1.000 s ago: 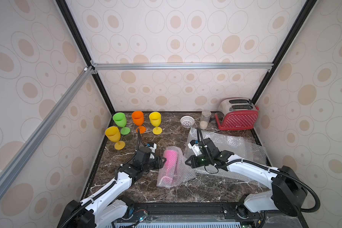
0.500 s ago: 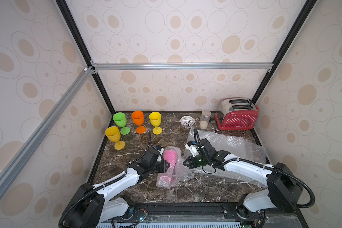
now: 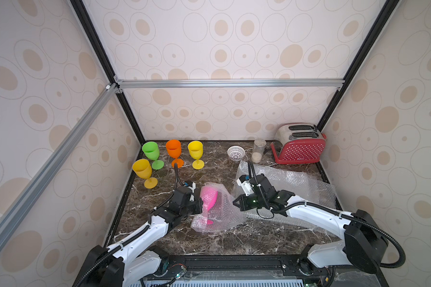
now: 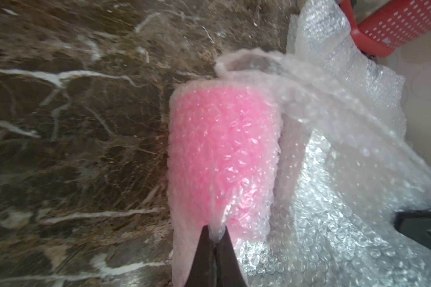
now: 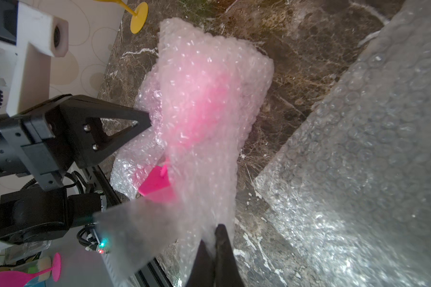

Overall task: Unpack wine glasses from bubble wrap
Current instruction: Unwrap the bubble wrap at the center of the board.

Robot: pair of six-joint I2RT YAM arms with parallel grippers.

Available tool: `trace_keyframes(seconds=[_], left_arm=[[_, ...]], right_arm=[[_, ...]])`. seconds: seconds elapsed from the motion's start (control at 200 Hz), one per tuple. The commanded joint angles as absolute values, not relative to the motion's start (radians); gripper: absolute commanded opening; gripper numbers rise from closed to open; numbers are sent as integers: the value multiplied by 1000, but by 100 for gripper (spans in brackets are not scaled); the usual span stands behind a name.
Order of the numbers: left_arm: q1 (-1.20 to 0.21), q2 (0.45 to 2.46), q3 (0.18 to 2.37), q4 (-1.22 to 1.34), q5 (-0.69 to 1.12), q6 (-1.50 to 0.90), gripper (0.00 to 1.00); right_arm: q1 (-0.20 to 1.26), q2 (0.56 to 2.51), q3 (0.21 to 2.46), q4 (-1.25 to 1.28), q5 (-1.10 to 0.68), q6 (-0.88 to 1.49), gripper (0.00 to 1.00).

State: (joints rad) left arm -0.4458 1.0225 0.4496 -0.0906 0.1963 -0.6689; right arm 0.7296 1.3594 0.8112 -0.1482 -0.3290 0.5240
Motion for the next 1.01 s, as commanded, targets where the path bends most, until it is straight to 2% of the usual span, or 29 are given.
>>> trace_keyframes(seconds=[0.0, 0.47, 0.72, 0.865, 1.0], left_arm=[[-385, 968, 414, -78, 194, -716, 0], [-175, 896, 322, -54, 226, -792, 0], [-80, 891, 273, -28, 265, -816, 1], [-73, 915, 283, -15, 315, -804, 15], [-73, 910, 321, -50, 334, -771, 36]], right_arm=[[707, 1336, 762, -132, -287, 562, 0], [642, 1284, 634, -76, -175, 673, 0], [639, 1327, 624, -83, -207, 676, 0], [639, 1352, 631, -78, -227, 675, 0], [639, 1381, 656, -84, -255, 663, 2]])
